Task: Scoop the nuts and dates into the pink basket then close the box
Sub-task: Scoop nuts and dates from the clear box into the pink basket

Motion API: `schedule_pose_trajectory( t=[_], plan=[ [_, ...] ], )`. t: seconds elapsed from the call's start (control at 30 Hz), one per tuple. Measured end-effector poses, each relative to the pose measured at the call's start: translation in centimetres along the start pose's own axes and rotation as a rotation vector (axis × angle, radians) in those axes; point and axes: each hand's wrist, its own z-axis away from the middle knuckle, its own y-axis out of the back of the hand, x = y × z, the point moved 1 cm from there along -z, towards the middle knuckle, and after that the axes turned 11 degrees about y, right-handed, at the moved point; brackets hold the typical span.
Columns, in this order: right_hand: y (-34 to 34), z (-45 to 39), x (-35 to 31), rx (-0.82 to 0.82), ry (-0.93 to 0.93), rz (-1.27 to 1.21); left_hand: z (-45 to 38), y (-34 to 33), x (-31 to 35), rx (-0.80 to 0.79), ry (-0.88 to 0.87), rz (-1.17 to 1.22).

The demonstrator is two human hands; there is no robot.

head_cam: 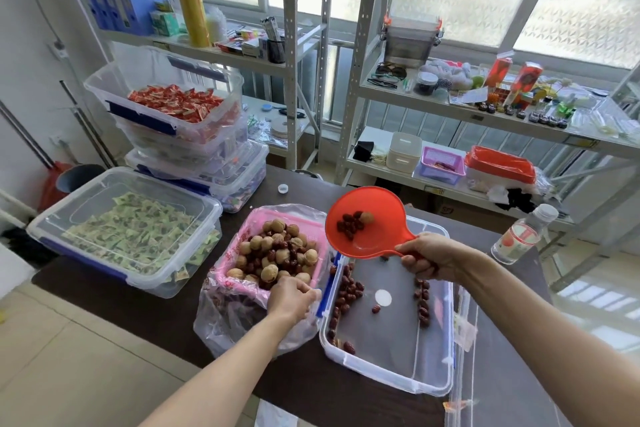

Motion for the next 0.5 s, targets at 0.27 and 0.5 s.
schedule_pose_trajectory(
  t=[0.27, 0.5],
  plan=[
    [-7.5, -4.4, -0.7, 0.078, 0.076, 0.228, -1.2, 3.8, -1.7, 0.099, 0.060, 0.154],
    [-12.0, -7.5, -0.8, 0.214, 0.236, 0.626, -1.8, 6.4, -3.4, 0.141, 0.131, 0.241]
  ],
)
